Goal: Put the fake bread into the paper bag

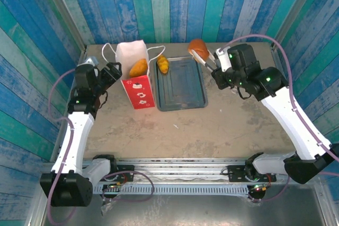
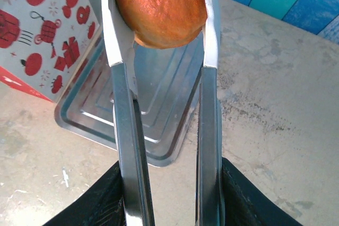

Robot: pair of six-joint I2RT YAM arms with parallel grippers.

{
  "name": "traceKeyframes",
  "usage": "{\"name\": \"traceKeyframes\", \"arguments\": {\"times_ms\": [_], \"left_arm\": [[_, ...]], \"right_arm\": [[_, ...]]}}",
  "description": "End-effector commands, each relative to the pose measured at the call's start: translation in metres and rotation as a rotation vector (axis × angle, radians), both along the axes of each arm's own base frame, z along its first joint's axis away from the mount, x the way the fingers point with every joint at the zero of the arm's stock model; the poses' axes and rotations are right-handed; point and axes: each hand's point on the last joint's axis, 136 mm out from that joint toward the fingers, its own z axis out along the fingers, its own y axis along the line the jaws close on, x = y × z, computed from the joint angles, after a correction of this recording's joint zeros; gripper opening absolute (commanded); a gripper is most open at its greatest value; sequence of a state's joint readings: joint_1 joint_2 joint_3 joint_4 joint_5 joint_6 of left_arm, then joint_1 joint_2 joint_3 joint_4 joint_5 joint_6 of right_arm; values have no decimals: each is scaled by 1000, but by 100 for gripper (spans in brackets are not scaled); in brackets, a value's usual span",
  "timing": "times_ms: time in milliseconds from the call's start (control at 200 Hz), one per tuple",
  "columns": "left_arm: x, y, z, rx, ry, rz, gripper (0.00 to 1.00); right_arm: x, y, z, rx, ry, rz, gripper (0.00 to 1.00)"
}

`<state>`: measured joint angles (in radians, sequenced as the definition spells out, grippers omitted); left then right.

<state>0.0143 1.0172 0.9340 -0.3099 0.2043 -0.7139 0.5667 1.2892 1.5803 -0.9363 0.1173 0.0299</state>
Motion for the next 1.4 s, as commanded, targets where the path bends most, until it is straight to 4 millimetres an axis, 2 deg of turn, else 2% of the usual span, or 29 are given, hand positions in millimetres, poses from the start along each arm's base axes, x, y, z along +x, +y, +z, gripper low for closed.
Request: {"name": "traceKeyframes", "arguments": {"times_ms": [0,115,255,376,546,691,836,932,1067,1392], "left_arm": [[4,1,12,7,-38,-4,86],[5,-3,14,3,-46,-26,84],[9,-4,9,3,-40,-32,80],[11,-3,9,3,-42,-27,74],[14,-4,7,-6,-43,-30,59],[17,-6,0,-21,-31,-37,50],[17,-4,3,-9,-36,-30,44],[17,-2,1,0,-27,-20,36],[16,-2,2,-9,-41,-12,31],[13,2,3,-7,-53,13,23]], "right_arm": [[-11,11,36,32,-79,30,42],[-16,32,56,45,-127,71,42],[-21,66,75,65,-164,142,42],[-18,97,81,66,-177,187,42],[-9,141,86,72,-185,244,42],[3,174,77,67,-170,274,42],[15,195,68,57,-161,280,42],[20,208,63,58,-151,296,42],[28,218,53,45,-141,296,42],[47,242,14,-17,-105,304,43]]}}
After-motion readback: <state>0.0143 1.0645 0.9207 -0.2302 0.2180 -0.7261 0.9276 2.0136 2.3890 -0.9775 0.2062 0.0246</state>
